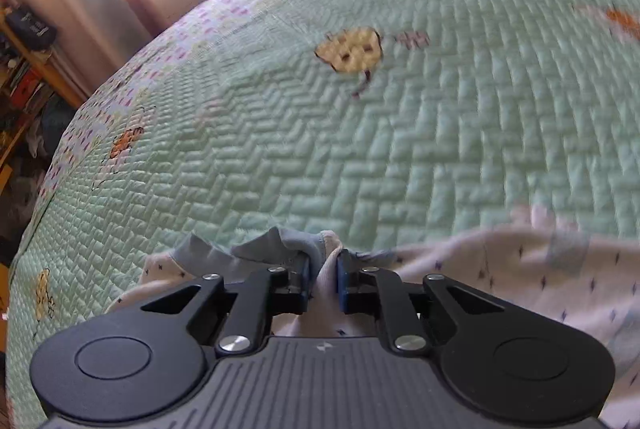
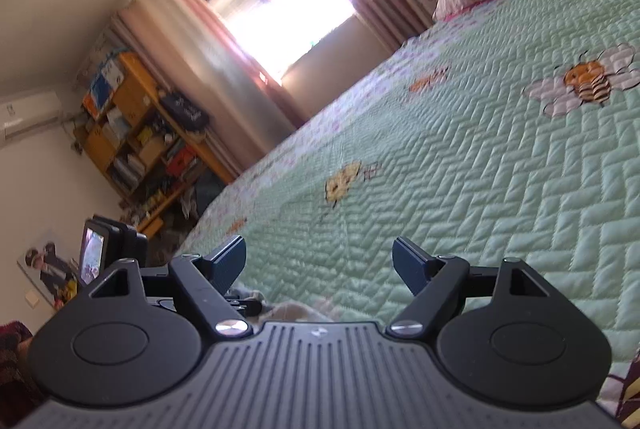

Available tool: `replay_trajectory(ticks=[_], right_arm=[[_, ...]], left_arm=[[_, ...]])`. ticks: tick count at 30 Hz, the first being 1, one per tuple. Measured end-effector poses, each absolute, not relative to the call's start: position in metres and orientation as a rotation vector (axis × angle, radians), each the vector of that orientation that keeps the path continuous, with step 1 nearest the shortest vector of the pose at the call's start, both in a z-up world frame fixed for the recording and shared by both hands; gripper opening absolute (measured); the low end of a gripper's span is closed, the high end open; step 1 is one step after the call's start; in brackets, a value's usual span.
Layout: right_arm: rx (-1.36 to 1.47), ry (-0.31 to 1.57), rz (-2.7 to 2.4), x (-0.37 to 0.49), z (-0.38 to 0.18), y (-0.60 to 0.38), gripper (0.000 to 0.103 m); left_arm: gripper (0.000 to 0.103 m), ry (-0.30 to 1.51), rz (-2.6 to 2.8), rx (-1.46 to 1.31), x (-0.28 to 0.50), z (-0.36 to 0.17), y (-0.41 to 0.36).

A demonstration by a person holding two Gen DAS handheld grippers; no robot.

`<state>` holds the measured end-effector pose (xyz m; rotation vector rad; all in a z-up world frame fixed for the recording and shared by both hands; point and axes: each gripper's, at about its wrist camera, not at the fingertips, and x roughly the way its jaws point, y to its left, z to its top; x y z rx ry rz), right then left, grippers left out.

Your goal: Fold clothes

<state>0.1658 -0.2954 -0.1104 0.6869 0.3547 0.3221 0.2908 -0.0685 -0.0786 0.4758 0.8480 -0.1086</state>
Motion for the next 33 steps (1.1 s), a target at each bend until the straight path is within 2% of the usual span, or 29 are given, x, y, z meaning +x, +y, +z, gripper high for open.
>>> replay_trajectory(ticks=[17, 31, 33], right_arm=[[0.887, 0.210, 0.125, 0.151, -0.118, -0.342, 0.083], [0.818, 0.066, 0.112, 0.136, -0.102, -0.342, 0.086], [0.826, 0.071, 0.106, 0.137, -0.105, -0.344, 0.087]], left_arm=[[0.012, 0.585, -0.213, 0.167, 0.305, -0.020, -0.094], [0.012, 0.502, -0.226, 0.217, 0.339, 0.009, -0.152], [0.014, 0.529, -0.249, 0.212, 0.346, 0.003, -0.159]])
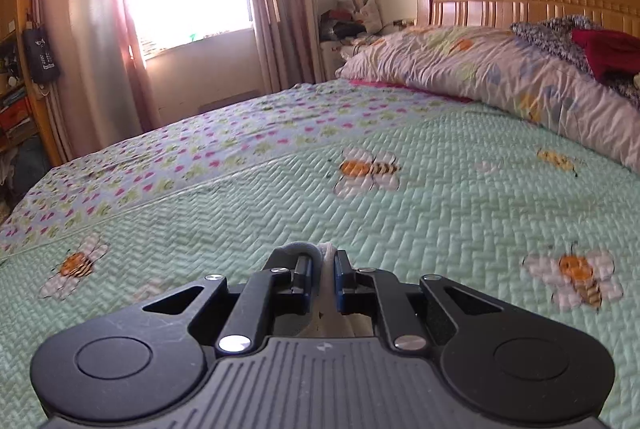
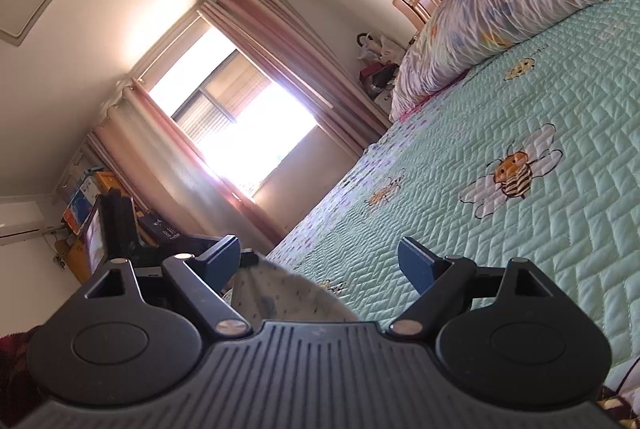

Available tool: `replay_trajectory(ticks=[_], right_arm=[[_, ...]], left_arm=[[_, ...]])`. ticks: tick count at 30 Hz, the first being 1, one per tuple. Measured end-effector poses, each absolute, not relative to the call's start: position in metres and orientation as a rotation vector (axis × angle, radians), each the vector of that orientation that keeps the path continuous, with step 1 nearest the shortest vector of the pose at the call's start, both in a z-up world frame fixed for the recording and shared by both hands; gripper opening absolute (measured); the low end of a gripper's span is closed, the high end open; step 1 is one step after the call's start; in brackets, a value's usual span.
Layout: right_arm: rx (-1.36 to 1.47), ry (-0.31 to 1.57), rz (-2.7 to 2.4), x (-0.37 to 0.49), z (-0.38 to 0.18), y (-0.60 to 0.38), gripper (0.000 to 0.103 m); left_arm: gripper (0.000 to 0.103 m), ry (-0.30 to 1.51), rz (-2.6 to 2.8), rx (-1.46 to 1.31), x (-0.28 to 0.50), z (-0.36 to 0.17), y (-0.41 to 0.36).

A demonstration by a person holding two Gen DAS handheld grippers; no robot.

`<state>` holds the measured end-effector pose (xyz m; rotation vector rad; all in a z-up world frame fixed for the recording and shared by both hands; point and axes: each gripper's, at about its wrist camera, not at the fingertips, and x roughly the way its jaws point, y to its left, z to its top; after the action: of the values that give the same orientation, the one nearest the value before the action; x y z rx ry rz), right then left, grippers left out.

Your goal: Fold clothes

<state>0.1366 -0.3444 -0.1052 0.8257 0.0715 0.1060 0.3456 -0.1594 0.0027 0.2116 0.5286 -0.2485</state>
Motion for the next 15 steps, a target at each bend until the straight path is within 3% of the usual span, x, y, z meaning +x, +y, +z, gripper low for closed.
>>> replay_trajectory(ticks=[3, 4, 5, 7, 11, 15], right_arm=[[0.822, 0.098, 0.109, 0.143, -0.109, -0.346, 0.087], [0.824, 0.110, 0.111, 0.144, -0.110, -0.346, 0.087], [0.827, 0.122, 0.114, 0.146, -0.112, -0.346, 0.087], [0.835, 0.135, 0.123, 0.148, -0.113, -0.346, 0.087], [0.826, 0.160, 0.165, 0.151, -0.113, -0.340, 0.088], [0.815, 0.227, 0.265, 0.160, -0.116, -0.319, 0.088]], left_arm=[[0.037, 0.604, -0.241, 0.299, 0.351, -0.014, -0.168], [0.054, 0.636, -0.228, 0.350, 0.351, -0.020, -0.171], [0.062, 0.643, -0.214, 0.390, 0.349, -0.024, -0.168], [0.065, 0.636, -0.194, 0.384, 0.339, -0.021, -0.147], [0.092, 0.578, -0.082, 0.174, 0.318, -0.005, -0.068], [0.092, 0.629, 0.056, 0.137, 0.305, -0.019, 0.001]])
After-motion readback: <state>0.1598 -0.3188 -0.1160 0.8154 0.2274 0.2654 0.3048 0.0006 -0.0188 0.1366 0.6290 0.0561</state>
